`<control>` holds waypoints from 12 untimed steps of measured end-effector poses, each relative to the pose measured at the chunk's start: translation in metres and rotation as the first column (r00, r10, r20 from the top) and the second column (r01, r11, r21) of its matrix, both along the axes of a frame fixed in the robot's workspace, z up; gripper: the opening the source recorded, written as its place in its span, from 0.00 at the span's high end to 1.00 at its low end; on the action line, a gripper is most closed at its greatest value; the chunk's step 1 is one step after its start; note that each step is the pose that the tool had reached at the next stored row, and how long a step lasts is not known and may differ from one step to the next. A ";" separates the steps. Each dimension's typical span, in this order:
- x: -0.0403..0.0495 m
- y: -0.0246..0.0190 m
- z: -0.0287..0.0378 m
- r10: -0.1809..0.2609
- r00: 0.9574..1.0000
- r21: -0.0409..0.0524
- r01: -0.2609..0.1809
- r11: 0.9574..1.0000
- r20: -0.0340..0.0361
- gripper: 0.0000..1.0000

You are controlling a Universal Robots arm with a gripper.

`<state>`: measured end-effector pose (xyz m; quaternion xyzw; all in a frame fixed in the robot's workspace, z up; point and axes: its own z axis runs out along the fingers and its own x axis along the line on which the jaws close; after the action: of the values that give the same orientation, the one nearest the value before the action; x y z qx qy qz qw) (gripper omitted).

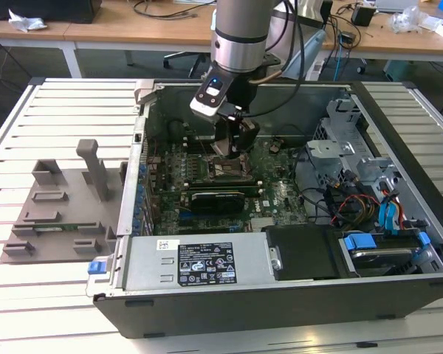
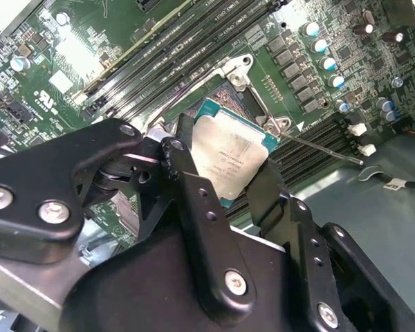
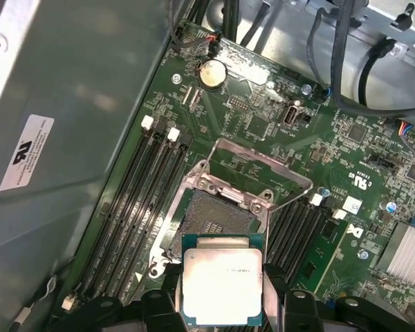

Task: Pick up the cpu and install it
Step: 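Place the cpu into insertion slot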

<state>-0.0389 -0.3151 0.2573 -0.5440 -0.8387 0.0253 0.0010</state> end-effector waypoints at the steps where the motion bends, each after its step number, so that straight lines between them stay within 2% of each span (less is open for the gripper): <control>1: 0.0000 0.0000 0.0000 -0.004 1.000 0.000 0.004 1.000 0.000 0.45; 12: 0.0000 0.0000 -0.0003 -0.070 0.998 0.000 0.070 0.998 0.000 0.45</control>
<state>-0.0389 -0.3151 0.2570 -0.5730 -0.8191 0.0251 0.0019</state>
